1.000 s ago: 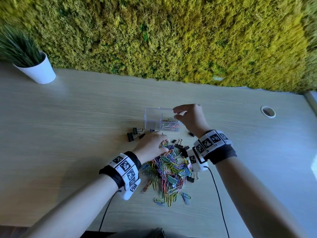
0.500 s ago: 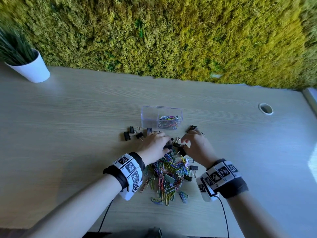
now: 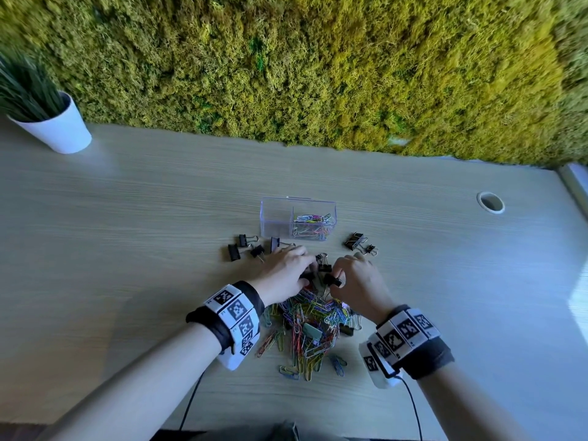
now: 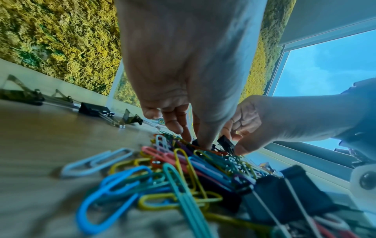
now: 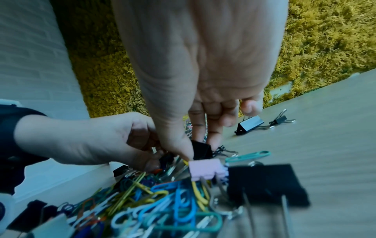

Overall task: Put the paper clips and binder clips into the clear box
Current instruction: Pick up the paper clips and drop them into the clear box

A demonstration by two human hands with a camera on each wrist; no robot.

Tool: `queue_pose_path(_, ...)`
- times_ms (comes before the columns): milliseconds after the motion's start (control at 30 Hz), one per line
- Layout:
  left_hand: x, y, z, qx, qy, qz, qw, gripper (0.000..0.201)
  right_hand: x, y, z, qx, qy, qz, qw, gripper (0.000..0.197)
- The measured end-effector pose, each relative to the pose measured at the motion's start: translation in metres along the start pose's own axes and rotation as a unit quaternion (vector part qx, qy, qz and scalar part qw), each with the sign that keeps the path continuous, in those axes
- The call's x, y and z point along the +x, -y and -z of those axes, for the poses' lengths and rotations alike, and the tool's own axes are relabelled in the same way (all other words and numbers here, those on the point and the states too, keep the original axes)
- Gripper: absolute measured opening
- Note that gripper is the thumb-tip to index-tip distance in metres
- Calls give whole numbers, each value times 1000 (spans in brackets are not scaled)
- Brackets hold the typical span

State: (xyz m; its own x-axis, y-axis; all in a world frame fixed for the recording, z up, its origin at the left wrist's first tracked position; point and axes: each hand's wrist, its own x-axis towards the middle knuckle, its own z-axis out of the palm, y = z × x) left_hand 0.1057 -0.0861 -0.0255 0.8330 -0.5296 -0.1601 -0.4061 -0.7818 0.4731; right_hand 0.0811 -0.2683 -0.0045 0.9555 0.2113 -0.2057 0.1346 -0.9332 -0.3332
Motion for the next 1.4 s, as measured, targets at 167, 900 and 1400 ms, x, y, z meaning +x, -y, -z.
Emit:
queue_pose_path(167,-4,1,2,-23,-29,-2,999,22,-4,1,6,101,-29,22,994,10)
queue_pose_path(900,8,-11,18,-118,-179,30,976,19,-7,-27,-9,18,-101,62,993,33)
queue_pose_path(1400,14,-10,18,-106,-153,6,983,8,-2,-3,-6,-37,-90,96,991,54)
